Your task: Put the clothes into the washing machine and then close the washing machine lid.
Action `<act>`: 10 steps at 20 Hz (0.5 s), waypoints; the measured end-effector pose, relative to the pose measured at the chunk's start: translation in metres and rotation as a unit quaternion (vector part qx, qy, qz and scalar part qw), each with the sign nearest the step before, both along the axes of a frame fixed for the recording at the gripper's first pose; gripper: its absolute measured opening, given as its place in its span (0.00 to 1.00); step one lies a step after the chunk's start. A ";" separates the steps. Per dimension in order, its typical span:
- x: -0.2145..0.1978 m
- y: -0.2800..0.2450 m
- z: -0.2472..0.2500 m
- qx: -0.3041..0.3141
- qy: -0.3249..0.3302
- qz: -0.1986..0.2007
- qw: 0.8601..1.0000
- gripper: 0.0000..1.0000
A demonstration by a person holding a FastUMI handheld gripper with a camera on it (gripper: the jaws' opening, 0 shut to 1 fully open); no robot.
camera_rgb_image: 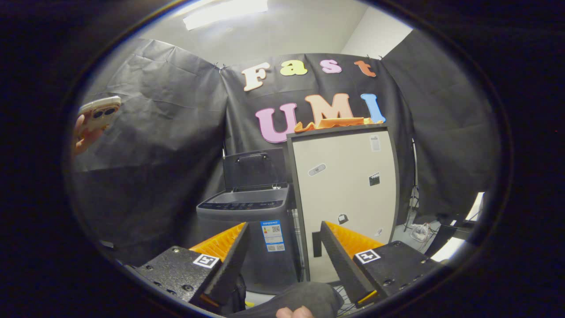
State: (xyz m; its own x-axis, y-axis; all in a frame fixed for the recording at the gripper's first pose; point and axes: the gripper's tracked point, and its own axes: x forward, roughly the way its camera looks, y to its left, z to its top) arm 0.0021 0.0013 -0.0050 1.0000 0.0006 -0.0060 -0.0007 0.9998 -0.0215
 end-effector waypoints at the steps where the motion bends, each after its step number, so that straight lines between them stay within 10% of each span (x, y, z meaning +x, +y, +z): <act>1: 0.000 0.000 0.000 -0.001 0.002 0.000 1.000 0.96; 10: 0.011 0.001 0.001 0.008 0.010 -0.002 1.000 0.96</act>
State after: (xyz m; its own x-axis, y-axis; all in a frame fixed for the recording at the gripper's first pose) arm 0.0129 0.0019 -0.0043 0.9997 -0.0041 -0.0255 0.0039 1.0000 -0.0053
